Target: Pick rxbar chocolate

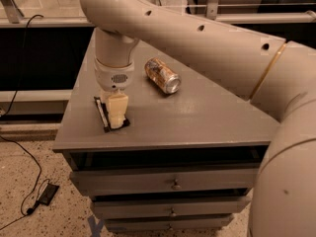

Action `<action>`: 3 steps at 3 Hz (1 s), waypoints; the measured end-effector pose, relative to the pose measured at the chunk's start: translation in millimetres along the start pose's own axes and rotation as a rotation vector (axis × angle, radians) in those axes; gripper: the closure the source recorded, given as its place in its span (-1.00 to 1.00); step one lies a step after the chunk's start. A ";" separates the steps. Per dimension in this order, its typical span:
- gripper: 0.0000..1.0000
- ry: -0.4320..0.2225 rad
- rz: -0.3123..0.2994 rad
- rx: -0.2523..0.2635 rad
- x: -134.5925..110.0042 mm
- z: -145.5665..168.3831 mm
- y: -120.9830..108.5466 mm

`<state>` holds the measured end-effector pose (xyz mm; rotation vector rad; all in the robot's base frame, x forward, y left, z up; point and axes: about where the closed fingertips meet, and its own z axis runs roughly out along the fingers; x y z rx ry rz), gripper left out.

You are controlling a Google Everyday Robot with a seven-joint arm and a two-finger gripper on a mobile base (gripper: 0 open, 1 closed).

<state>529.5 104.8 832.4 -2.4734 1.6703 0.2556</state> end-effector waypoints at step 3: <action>1.00 -0.004 0.007 -0.013 4.4 -0.9 0.1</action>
Offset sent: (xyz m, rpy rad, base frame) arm 0.0041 -0.0259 -0.0620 0.0379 0.0775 -0.0313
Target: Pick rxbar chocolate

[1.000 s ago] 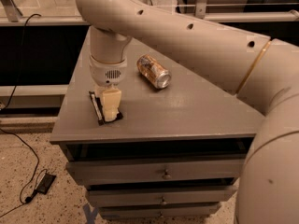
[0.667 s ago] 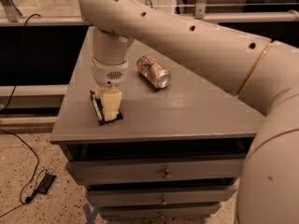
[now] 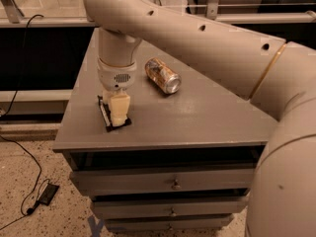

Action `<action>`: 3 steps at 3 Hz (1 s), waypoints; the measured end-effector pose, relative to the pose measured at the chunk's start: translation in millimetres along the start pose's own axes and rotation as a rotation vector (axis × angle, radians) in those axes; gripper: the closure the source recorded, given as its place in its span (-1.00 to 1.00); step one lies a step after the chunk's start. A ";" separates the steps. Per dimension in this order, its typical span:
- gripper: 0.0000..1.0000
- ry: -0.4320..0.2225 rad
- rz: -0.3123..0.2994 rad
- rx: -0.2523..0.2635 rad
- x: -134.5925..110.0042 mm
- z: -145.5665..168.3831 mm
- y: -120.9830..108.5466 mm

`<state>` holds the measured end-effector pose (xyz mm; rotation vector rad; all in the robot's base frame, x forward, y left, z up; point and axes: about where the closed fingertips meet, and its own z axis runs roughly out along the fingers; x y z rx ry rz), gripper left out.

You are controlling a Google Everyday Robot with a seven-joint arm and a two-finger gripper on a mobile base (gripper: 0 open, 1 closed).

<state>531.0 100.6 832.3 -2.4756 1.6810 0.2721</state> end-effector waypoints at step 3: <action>1.00 -0.228 -0.163 0.220 1.7 -93.9 13.9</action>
Offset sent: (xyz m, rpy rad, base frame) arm -0.0140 -0.0492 0.1727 0.5171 -0.2668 0.1712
